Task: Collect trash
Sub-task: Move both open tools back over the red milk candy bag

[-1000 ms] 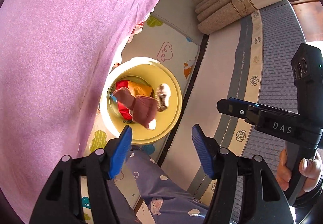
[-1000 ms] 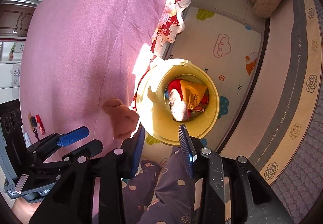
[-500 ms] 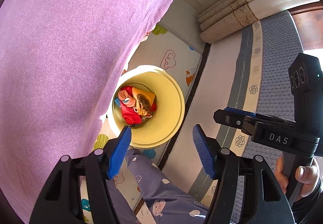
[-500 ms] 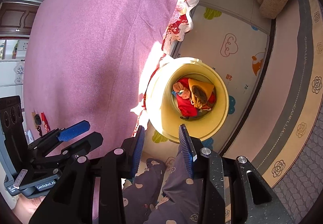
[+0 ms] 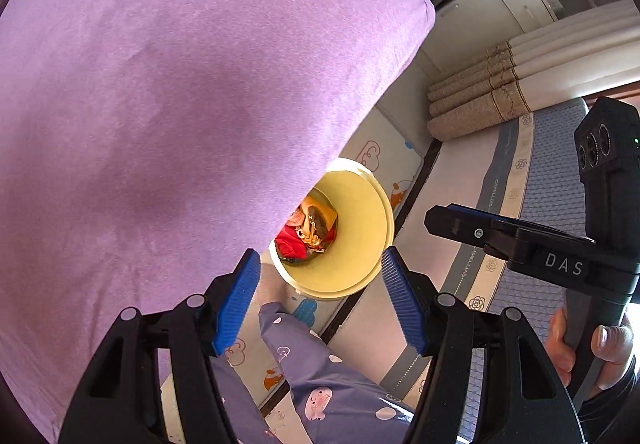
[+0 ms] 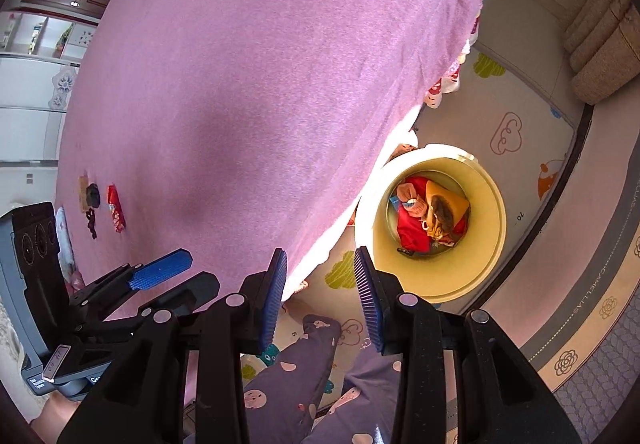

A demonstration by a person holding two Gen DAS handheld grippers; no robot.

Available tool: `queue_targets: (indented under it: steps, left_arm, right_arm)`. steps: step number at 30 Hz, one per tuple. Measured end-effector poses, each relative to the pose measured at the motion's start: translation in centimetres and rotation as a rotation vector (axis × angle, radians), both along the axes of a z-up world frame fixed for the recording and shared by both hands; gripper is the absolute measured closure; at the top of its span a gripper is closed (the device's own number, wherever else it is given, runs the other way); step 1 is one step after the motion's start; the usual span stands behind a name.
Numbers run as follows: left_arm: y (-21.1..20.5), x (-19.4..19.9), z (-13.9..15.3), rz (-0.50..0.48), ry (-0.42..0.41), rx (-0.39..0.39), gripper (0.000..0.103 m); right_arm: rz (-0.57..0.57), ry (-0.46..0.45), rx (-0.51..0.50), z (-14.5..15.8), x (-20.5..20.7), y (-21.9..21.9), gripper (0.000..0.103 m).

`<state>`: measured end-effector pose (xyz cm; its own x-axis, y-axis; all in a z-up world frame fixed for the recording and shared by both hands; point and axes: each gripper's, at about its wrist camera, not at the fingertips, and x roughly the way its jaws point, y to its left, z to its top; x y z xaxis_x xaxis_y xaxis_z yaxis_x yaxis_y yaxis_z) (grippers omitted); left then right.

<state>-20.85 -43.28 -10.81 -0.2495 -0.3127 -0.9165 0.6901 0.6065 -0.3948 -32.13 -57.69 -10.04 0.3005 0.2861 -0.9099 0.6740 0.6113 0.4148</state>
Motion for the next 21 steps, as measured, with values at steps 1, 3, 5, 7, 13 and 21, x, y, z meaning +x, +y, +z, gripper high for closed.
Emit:
queue_targets:
  steps: [1,3,5,7,13,21]
  left_arm:
    - [1.0,0.7,0.3,0.018,-0.007,-0.002,0.040]
    - [3.2,2.3,0.7,0.057,-0.019,0.000,0.040]
    - [5.3,3.8,1.1,0.102,-0.024,-0.003,0.040]
    - [7.9,5.4,1.4,0.156,-0.031,-0.003,0.040]
    - [15.9,9.9,2.1,0.302,-0.045,-0.004,0.039]
    - [24.7,14.2,2.6,0.407,-0.061,-0.010,0.039]
  right_arm:
    - [0.020,-0.006,-0.001,0.3,1.1,0.8,0.068]
    - [0.057,-0.020,0.002,0.7,3.1,2.6,0.068]
    - [0.093,-0.033,0.004,1.2,5.1,4.5,0.068]
    - [0.132,-0.044,0.004,1.5,7.1,6.5,0.068]
    - [0.231,-0.069,-0.005,2.6,12.7,12.3,0.068]
    - [0.318,-0.093,-0.003,3.1,18.7,20.5,0.068]
